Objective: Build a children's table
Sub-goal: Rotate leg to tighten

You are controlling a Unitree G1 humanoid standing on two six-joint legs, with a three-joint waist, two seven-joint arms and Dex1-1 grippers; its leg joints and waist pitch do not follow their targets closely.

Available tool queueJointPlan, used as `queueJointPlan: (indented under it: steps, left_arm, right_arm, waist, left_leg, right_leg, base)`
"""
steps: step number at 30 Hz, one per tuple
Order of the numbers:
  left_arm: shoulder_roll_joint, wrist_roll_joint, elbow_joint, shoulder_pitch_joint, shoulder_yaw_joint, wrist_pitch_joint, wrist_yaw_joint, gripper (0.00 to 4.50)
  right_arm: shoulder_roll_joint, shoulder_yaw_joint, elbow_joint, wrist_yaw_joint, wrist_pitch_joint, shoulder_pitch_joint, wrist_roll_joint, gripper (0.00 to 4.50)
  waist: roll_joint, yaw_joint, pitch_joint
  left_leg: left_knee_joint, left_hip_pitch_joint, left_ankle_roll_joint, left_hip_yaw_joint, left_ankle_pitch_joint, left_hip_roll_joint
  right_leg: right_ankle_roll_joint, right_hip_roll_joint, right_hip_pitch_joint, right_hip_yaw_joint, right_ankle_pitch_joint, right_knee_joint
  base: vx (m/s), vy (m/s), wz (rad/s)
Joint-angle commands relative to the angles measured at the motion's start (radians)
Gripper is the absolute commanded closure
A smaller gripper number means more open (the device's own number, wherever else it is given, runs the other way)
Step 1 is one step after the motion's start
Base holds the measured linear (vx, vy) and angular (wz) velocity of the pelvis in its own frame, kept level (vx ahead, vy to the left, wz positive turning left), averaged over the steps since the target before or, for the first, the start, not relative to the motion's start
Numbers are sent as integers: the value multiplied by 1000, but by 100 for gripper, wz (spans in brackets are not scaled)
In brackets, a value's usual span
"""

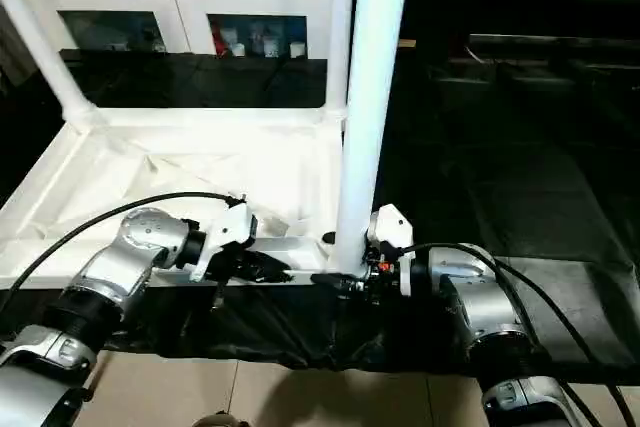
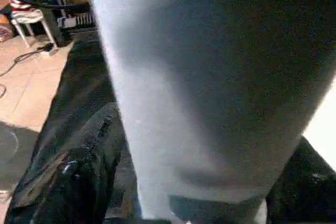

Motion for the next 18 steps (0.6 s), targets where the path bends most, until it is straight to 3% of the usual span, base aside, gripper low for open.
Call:
queueJointPlan:
  steps: [1,5,13,18]
  left_arm:
    - [-13,-37,-38,-5,-5,-11,-10,450]
    - [-8,-42,-32,-8,-4,-12,-23,450]
    - [-8,-45,-20,-16,3,-9,-22,450]
    - [-65,-3,44,-57,31,5,162,450]
  right_arm:
    - [8,45,-30,43,14,16,-2,136]
    - [-6,50,-49,64,26,28,2,169]
    - [6,53,-56,53,44,42,7,188]
    - [81,11,-13,-127,62,35,-8,190]
  waist:
    - [-14,0,-59]
    - [-14,3,-58]
    - [-13,6,-60]
    - [-14,4,-56]
  left_leg:
    - [-56,-3,94,-4,-181,38]
    - [-56,-4,93,-4,-177,37]
    - [-55,-3,89,-5,-177,37]
    - [-58,-3,70,-6,-190,35]
  right_leg:
    - [-195,-64,55,50,-237,-68]
    - [-188,-64,57,50,-242,-68]
    - [-183,-64,56,49,-254,-68]
    - [-170,-64,53,49,-289,-73]
  base:
    - [0,0,0]
    - [0,0,0]
    - [0,0,0]
    - [0,0,0]
